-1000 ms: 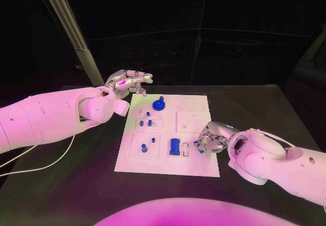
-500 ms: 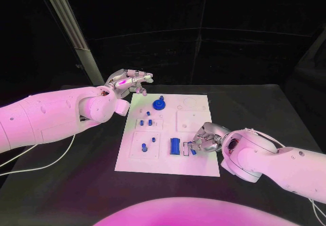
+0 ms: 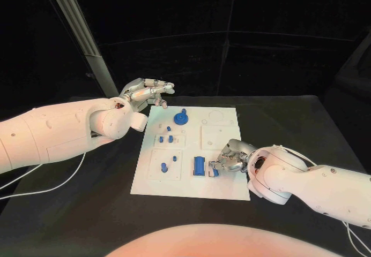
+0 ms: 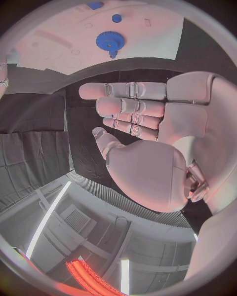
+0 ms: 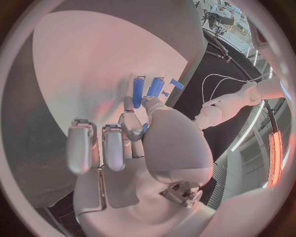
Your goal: Assemble the parts on the task board
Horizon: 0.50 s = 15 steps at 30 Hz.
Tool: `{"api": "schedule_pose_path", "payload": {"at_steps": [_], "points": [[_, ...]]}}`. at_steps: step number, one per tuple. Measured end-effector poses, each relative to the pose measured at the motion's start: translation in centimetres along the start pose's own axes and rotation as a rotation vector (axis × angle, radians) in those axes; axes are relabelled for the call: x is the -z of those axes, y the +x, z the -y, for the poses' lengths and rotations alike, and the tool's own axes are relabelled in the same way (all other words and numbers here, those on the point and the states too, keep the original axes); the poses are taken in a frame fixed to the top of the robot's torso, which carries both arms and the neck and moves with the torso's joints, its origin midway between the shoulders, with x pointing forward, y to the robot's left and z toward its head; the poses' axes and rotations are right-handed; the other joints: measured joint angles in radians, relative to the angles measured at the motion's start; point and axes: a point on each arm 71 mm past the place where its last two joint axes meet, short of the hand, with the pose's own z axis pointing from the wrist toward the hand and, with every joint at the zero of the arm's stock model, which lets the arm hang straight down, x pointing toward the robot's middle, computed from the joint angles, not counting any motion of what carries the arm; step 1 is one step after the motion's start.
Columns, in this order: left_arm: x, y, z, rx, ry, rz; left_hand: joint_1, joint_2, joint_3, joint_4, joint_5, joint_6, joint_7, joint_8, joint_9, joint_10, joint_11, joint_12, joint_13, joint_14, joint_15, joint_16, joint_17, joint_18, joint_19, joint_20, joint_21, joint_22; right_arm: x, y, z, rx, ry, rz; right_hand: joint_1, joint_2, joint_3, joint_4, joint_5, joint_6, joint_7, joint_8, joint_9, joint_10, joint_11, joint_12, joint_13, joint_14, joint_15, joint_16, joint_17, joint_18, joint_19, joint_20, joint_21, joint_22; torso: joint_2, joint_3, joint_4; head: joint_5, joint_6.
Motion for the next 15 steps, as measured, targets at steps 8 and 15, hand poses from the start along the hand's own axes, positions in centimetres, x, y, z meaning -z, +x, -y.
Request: {"api": "schedule_pose_path", "payload": {"at_steps": [8, 15], "points": [[0.0, 0.01, 0.02, 0.0, 0.0, 0.0, 0.009, 0.001, 0.0, 0.0, 0.0, 0.0, 0.0, 0.0, 0.0, 0.0, 0.0, 0.004, -0.001, 0.0, 0.0, 0.0, -0.001, 0.0, 0.0, 0.0, 0.0, 0.0, -0.26, 0.14, -0.19, 0.008, 0.011, -0.001, -0.012, 0.002, 0.0, 0.008, -0.014, 0.011, -0.009, 0.009, 0.012, 0.007, 0.0, 0.007, 0.008, 0.002, -0.002, 0.0, 0.0, 0.0, 0.0, -0.007, 0.0, 0.0, 0.0, 0.0, 0.0, 0.001, -0.001], [-0.03, 0.06, 0.03, 0.0, 0.001, -0.002, 0.009, 0.001, 0.0, 0.0, 0.0, 0.0, 0.0, 0.0, 0.0, 0.0, 0.0, 0.004, -0.001, 0.0, 0.0, 0.0, -0.001, 0.0, 0.0, 0.0, 0.0, 0.0, -0.36, 0.27, -0.44, 0.023, 0.015, -0.007, -0.031, 0.0, -0.006, 0.015, -0.03, 0.017, -0.015, 0.018, 0.018, 0.007, 0.0, 0.007, 0.011, 0.004, -0.004, 0.0, 0.0, 0.0, 0.0, -0.007, 0.0, 0.0, 0.0, 0.0, 0.0, 0.002, -0.002]]}}
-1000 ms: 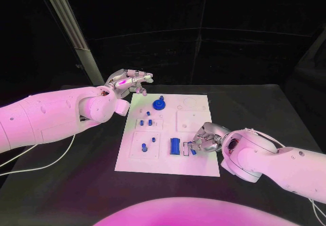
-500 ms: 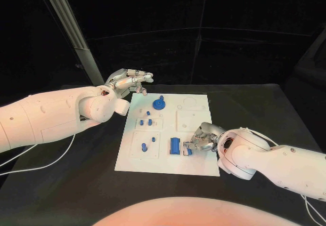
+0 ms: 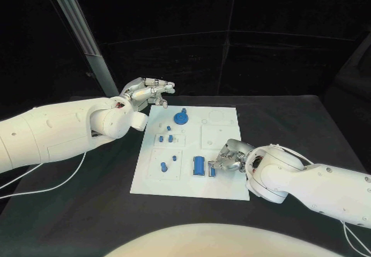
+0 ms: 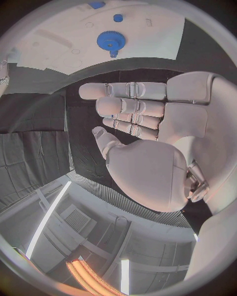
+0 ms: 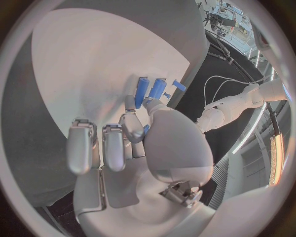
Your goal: Assemble the parts on the task board
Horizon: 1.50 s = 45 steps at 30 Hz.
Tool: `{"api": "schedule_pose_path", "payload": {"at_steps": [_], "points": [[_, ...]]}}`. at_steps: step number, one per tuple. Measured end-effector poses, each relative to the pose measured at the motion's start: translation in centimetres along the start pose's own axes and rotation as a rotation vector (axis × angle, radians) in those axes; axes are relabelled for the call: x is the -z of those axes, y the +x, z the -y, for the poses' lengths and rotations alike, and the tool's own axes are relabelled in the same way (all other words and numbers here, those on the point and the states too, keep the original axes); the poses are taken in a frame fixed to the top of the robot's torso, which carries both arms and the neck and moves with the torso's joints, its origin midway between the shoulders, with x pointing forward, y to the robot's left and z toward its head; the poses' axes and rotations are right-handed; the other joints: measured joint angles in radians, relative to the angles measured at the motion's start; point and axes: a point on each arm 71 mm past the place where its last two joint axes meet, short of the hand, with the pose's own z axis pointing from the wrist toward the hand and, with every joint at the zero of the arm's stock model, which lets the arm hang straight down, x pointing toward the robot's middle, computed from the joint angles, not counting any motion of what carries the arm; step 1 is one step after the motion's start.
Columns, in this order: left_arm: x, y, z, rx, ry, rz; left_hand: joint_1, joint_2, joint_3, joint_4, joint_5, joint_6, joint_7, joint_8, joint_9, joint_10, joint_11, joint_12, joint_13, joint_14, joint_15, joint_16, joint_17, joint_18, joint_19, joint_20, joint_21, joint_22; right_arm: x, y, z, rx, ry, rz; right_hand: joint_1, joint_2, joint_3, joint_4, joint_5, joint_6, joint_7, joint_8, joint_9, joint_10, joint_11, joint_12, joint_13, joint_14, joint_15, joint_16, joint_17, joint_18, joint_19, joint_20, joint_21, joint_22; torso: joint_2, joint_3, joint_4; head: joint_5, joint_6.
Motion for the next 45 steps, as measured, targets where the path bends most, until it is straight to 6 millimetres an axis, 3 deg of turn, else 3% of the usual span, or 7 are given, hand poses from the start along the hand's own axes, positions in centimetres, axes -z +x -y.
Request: {"api": "schedule_pose_path", "payload": {"at_steps": [7, 13, 17, 29, 35, 41, 45], "points": [[0.0, 0.0, 0.0, 0.0, 0.0, 0.0, 0.0, 0.0, 0.0, 0.0, 0.0, 0.0, 0.0, 0.0, 0.0, 0.0, 0.0, 0.0, 0.0, 0.0, 0.0, 0.0, 0.0, 0.0, 0.0, 0.0, 0.0, 0.0, -0.1, 0.1, 0.0, 0.019, 0.005, -0.005, -0.07, -0.01, -0.033, 0.031, -0.039, -0.001, 0.0, 0.0, 0.006, 0.007, 0.0, 0.0, 0.002, 0.0, 0.0, 0.0, 0.0, 0.0, 0.0, 0.0, 0.0, 0.0, 0.0, 0.0, 0.0, 0.0, -0.001], [0.0, 0.0, 0.0, -0.001, 0.0, 0.0, 0.0, 0.0, 0.0, 0.0, 0.0, 0.0, 0.0, 0.0, 0.0, 0.0, 0.0, 0.0, 0.0, 0.0, 0.0, 0.0, 0.0, 0.0, 0.0, 0.0, 0.0, 0.0, -0.1, 0.1, 0.0, 0.037, 0.01, -0.003, -0.158, -0.002, -0.134, 0.031, -0.327, -0.006, 0.006, 0.0, 0.017, 0.007, 0.0, -0.009, 0.0, 0.0, 0.0, 0.0, 0.0, 0.0, 0.0, 0.0, 0.0, 0.0, 0.0, 0.0001, 0.0, 0.0, -0.002], [0.0, 0.0, 0.0, -0.001, 0.0, 0.0, 0.0, 0.0, 0.0, 0.0, 0.0, 0.0, 0.0, 0.0, 0.0, 0.0, 0.0, 0.0, 0.0, 0.0, 0.0, 0.0, 0.0, 0.0, 0.0, 0.0, 0.0, -0.001, 0.0, 0.0, 0.1, 0.047, 0.011, -0.001, -0.179, 0.006, -0.185, 0.033, -0.414, -0.008, 0.008, 0.0, 0.023, 0.007, 0.0, -0.015, 0.0, 0.0, 0.0, -0.005, 0.0, 0.0, 0.0, 0.0, 0.0, 0.0, -0.001, 0.0002, 0.0, 0.001, -0.002], [0.0, 0.0, 0.0, -0.001, -0.001, 0.0, 0.0, 0.0, 0.0, 0.0, 0.0, 0.0, 0.0, 0.0, 0.0, 0.0, 0.0, 0.0, 0.0, 0.0, 0.0, 0.0, 0.0, 0.0, 0.0, 0.0, 0.0, -0.001, 0.6, -0.2, 0.6, 0.064, 0.005, -0.001, -0.105, 0.031, -0.224, 0.002, -0.382, -0.014, 0.01, 0.005, 0.035, 0.007, 0.0, -0.017, 0.006, 0.0, 0.0, -0.005, 0.0, 0.0, 0.0, 0.0, -0.001, 0.0, -0.001, 0.0008, -0.0012, 0.001, -0.001], [0.0, -0.1, 0.0, -0.001, 0.001, 0.0, 0.0, 0.0, 0.0, 0.0, 0.0, 0.0, 0.0, 0.0, 0.0, 0.0, 0.0, 0.0, 0.0, 0.0, 0.0, 0.0, -0.005, 0.0, 0.0, 0.0, 0.0, -0.001, 1.0, -1.4, 2.4, -0.009, -0.061, 0.023, -0.027, 0.041, -0.243, -0.024, -0.364, -0.121, 0.047, -0.043, 0.017, -0.069, 0.035, -0.18, -0.099, -0.002, 0.017, -0.074, -0.028, 0.0, -0.037, 0.013, -0.069, -0.083, -0.005, 0.0008, -0.0022, -0.001, 0.014], [0.3, -0.6, 0.2, 0.004, 0.018, -0.004, -0.004, -0.004, -0.013, -0.001, -0.013, -0.004, -0.004, 0.008, 0.0, -0.002, -0.002, 0.005, -0.004, -0.057, 0.002, -0.041, -0.066, 0.0, -0.023, 0.004, -0.024, -0.014, 0.7, -4.3, 4.3, -0.236, -0.234, 0.06, 0.111, 0.079, -0.244, -0.081, -0.356, -0.203, 0.095, -0.078, -0.002, -0.306, 0.083, -0.623, -0.418, -0.148, 0.062, -0.567, -0.555, 0.102, -0.317, 0.052, -0.522, -0.644, -0.019, -0.0042, -0.0061, -0.015, 0.049], [0.2, -0.9, 0.2, 0.003, 0.036, -0.001, -0.019, -0.019, -0.052, 0.01, -0.032, -0.013, -0.013, 0.006, -0.002, -0.009, 0.002, -0.008, -0.008, -0.181, 0.018, -0.21, -0.147, 0.0, -0.142, 0.019, -0.128, -0.076, -0.5, -6.9, 5.0, -0.416, -0.33, 0.112, 0.145, 0.095, -0.258, -0.095, -0.356, -0.244, 0.136, -0.102, -0.027, -0.41, 0.138, -0.801, -0.586, -0.284, 0.118, -0.845, -0.738, 0.102, -0.424, 0.1, -0.743, -0.806, -0.036, -0.0082, -0.0124, -0.021, 0.074]]}}
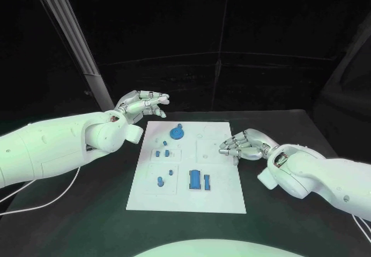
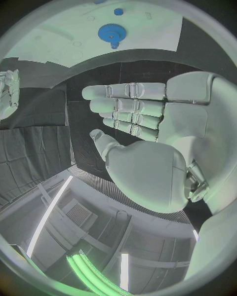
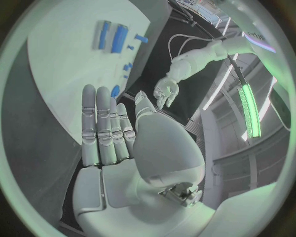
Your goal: Assemble the parts on the task board
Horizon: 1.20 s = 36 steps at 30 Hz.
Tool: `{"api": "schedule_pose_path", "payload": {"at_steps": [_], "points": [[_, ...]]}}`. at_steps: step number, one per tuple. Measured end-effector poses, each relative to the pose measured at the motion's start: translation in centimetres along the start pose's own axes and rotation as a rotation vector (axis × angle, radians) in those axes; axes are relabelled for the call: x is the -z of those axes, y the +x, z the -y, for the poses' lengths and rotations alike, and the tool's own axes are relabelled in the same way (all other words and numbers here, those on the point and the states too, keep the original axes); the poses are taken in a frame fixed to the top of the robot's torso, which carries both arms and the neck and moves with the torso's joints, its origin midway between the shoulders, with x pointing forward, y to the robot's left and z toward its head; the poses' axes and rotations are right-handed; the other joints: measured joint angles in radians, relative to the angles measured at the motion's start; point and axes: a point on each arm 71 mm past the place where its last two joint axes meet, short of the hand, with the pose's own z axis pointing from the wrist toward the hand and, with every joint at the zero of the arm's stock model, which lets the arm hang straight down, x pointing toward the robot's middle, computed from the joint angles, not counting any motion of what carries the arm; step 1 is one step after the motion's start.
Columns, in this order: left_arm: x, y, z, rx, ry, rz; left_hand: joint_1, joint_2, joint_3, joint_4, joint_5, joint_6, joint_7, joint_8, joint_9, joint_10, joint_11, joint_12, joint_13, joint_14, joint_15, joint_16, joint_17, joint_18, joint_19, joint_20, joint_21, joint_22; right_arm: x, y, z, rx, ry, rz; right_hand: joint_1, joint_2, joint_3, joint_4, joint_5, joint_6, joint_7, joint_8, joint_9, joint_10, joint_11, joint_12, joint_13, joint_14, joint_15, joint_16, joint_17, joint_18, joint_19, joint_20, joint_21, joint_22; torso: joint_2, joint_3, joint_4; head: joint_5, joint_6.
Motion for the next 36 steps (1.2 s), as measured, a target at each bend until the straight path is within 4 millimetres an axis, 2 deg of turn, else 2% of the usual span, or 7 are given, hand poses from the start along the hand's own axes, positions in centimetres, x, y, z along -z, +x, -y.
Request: {"api": "schedule_pose_path", "payload": {"at_steps": [4, 8, 15, 19, 24, 31, 36], "points": [[-0.4, -0.6, -0.2, -0.004, 0.015, 0.018, -0.004, 0.006, -0.04, 0.014, -0.007, -0.002, 0.002, -0.018, 0.0, 0.006, 0.017, -0.048, -0.002, -0.084, 0.039, -0.251, -0.109, 0.0, -0.136, 0.039, -0.148, -0.106, -1.8, -2.4, 0.3, -0.145, -0.074, 0.081, 0.016, 0.016, -0.017, -0.032, -0.033, -0.053, 0.023, -0.006, -0.045, -0.057, 0.042, -0.116, -0.158, -0.18, 0.069, -0.255, -0.16, 0.0, -0.121, 0.062, -0.225, -0.142, -0.019, -0.0029, -0.009, -0.001, 0.028], [-1.0, -1.4, -0.5, -0.005, 0.031, 0.049, 0.014, 0.024, -0.076, 0.021, -0.007, -0.002, 0.002, -0.042, 0.0, 0.022, 0.033, -0.115, -0.002, -0.096, 0.073, -0.451, -0.188, 0.0, -0.221, 0.089, -0.268, -0.212, -3.8, -5.0, 0.5, -0.241, -0.136, 0.182, 0.009, 0.042, -0.04, -0.089, -0.042, -0.056, 0.026, -0.006, -0.11, -0.023, 0.056, -0.191, -0.341, -0.156, 0.096, -0.419, -0.329, 0.0, -0.087, 0.106, -0.383, -0.263, -0.03, -0.0031, -0.0169, -0.001, 0.056], [-2.0, -1.7, -1.4, 0.008, 0.046, 0.1, 0.033, 0.044, -0.117, 0.025, -0.007, 0.009, -0.009, -0.068, 0.0, 0.038, 0.049, -0.191, -0.002, -0.089, 0.095, -0.613, -0.254, 0.001, -0.267, 0.12, -0.344, -0.309, -5.7, -7.1, 0.8, -0.327, -0.201, 0.277, -0.019, 0.078, -0.063, -0.162, -0.042, -0.048, 0.026, -0.006, -0.182, 0.013, 0.053, -0.222, -0.499, -0.069, 0.093, -0.518, -0.46, 0.0, -0.008, 0.105, -0.494, -0.354, -0.044, 0.0005, -0.0218, 0.004, 0.092], [-2.0, -1.6, -1.5, 0.011, 0.042, 0.1, -0.132, 0.08, -0.147, -0.005, -0.024, -0.112, -0.032, -0.107, -0.026, -0.087, 0.032, -0.217, -0.027, -0.205, 0.08, -0.655, -0.272, 0.001, -0.37, 0.087, -0.361, -0.355, -5.6, -7.0, 0.9, -0.329, -0.198, 0.274, -0.176, 0.075, -0.045, -0.167, -0.056, -0.145, 0.005, -0.032, -0.2, -0.098, 0.036, -0.249, -0.521, -0.191, 0.078, -0.554, -0.481, 0.0, -0.121, 0.079, -0.52, -0.375, -0.044, 0.0008, -0.0211, 0.003, 0.091], [-1.7, -0.6, -2.0, 0.027, 0.037, 0.093, -0.358, 0.105, -0.182, -0.031, -0.071, -0.275, -0.06, -0.138, -0.049, -0.257, 0.002, -0.245, -0.048, -0.366, 0.055, -0.701, -0.322, -0.021, -0.505, 0.042, -0.402, -0.412, -5.3, -6.0, 0.5, -0.349, -0.197, 0.266, -0.414, 0.028, -0.013, -0.163, -0.098, -0.304, -0.03, -0.053, -0.242, -0.279, 0.008, -0.272, -0.551, -0.386, 0.039, -0.586, -0.531, -0.025, -0.302, 0.04, -0.553, -0.4, -0.046, 0.0006, -0.0054, -0.013, 0.107], [-0.6, 2.1, -3.3, 0.05, 0.022, 0.115, -0.598, 0.117, -0.22, -0.044, -0.096, -0.449, -0.106, -0.149, -0.061, -0.439, -0.041, -0.288, -0.059, -0.538, -0.005, -0.75, -0.353, -0.052, -0.648, -0.005, -0.442, -0.471, -4.4, -3.0, -1.3, -0.433, -0.206, 0.278, -0.66, -0.009, 0.015, -0.162, -0.139, -0.468, -0.066, -0.064, -0.285, -0.466, -0.044, -0.28, -0.607, -0.589, -0.008, -0.599, -0.558, -0.056, -0.49, -0.001, -0.587, -0.46, -0.054, 0.0003, 0.0375, -0.041, 0.141], [0.5, 4.7, -4.1, 0.051, 0.014, 0.155, -0.728, 0.121, -0.24, -0.047, -0.101, -0.544, -0.145, -0.154, -0.063, -0.537, -0.083, -0.329, -0.061, -0.631, -0.028, -0.776, -0.36, -0.068, -0.726, -0.031, -0.45, -0.503, -3.5, -1.4, -2.2, -0.502, -0.184, 0.329, -0.79, -0.018, 0.063, -0.162, -0.147, -0.553, -0.103, -0.064, -0.296, -0.565, -0.079, -0.284, -0.621, -0.695, -0.019, -0.601, -0.564, -0.071, -0.589, -0.022, -0.629, -0.483, -0.057, 0.0004, 0.0523, -0.046, 0.147]]}}
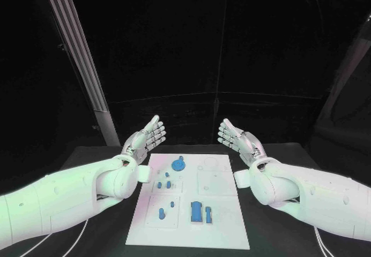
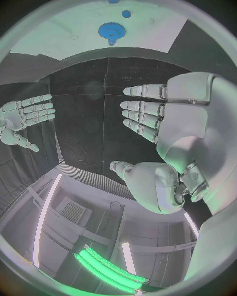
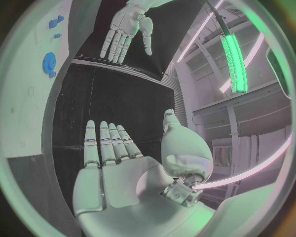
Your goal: Assemble the parts on the task board
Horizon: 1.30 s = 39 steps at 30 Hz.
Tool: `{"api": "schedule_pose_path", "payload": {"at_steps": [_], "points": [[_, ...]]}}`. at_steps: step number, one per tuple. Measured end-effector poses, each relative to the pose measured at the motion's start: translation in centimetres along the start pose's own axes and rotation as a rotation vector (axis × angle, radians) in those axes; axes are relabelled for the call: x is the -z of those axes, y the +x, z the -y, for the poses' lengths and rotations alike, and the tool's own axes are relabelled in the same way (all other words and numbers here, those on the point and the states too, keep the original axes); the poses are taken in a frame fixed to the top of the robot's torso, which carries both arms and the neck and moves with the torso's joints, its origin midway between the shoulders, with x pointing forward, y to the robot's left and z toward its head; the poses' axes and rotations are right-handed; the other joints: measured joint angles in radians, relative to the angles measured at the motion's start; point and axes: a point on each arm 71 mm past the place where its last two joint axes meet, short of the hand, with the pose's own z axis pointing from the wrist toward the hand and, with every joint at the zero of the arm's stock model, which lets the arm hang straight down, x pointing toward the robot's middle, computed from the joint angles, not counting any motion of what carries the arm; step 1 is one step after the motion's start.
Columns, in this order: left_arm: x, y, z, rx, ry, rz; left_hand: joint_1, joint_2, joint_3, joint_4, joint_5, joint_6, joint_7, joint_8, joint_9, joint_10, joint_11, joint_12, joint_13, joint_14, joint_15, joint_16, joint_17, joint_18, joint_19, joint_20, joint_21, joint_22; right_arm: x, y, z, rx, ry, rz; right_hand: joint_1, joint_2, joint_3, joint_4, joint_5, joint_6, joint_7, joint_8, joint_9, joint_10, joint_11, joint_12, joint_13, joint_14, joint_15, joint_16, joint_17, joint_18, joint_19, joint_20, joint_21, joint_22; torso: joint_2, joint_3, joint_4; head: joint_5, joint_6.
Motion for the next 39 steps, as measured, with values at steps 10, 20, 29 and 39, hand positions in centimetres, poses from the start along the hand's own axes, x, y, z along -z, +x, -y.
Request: {"api": "schedule_pose_path", "payload": {"at_steps": [10, 20, 29, 39], "points": [[2.1, 2.1, -0.3, -0.054, 0.015, 0.114, -0.189, 0.002, -0.07, -0.002, 0.0, -0.137, -0.025, -0.003, -0.001, -0.143, -0.028, -0.022, -0.002, -0.134, -0.015, -0.07, -0.004, -0.063, -0.111, -0.073, -0.008, -0.047, 0.9, 0.2, -0.1, -0.036, 0.032, 0.119, -0.196, -0.006, 0.037, 0.003, -0.007, -0.132, -0.056, -0.004, -0.006, -0.148, -0.021, -0.001, -0.009, -0.16, -0.007, -0.004, -0.004, -0.062, -0.148, -0.076, -0.044, -0.015, -0.001, 0.0, 0.0059, -0.001, 0.001], [2.5, 2.0, -0.2, -0.103, 0.034, 0.179, -0.322, 0.002, -0.083, -0.002, -0.004, -0.234, -0.031, -0.003, -0.002, -0.243, -0.034, -0.027, -0.002, -0.23, -0.017, -0.105, -0.005, -0.078, -0.191, -0.107, -0.008, -0.124, 1.0, -0.1, 0.0, -0.039, 0.04, 0.159, -0.328, -0.007, 0.045, 0.001, -0.007, -0.221, -0.067, -0.004, -0.008, -0.249, -0.027, -0.004, -0.011, -0.27, -0.008, -0.004, -0.004, -0.078, -0.25, -0.094, -0.05, -0.017, -0.001, 0.0001, 0.0066, -0.001, 0.001], [2.5, 1.9, -0.1, -0.117, 0.039, 0.195, -0.402, 0.002, -0.089, -0.002, -0.004, -0.29, -0.031, -0.003, -0.002, -0.303, -0.035, -0.031, -0.002, -0.285, -0.019, -0.11, -0.005, -0.093, -0.233, -0.112, -0.008, -0.138, 1.0, -0.1, 0.0, -0.04, 0.042, 0.17, -0.413, -0.007, 0.045, 0.001, -0.007, -0.277, -0.069, -0.004, -0.008, -0.313, -0.026, -0.004, -0.011, -0.339, -0.011, -0.004, -0.005, -0.093, -0.314, -0.101, -0.05, -0.018, -0.001, 0.0001, 0.0066, -0.001, 0.001], [2.5, 1.9, -0.1, -0.121, 0.041, 0.2, -0.455, 0.0, -0.089, -0.002, -0.004, -0.358, -0.031, -0.003, -0.001, -0.363, -0.034, -0.031, -0.002, -0.352, -0.018, -0.11, -0.005, -0.093, -0.316, -0.113, -0.008, -0.142, 1.0, -0.2, 0.0, -0.041, 0.044, 0.174, -0.59, -0.007, 0.045, 0.001, -0.007, -0.395, -0.07, -0.004, -0.007, -0.448, -0.027, -0.004, -0.01, -0.486, -0.009, -0.003, -0.004, -0.093, -0.449, -0.1, -0.05, -0.018, -0.001, 0.0001, 0.0066, -0.001, 0.001]]}}
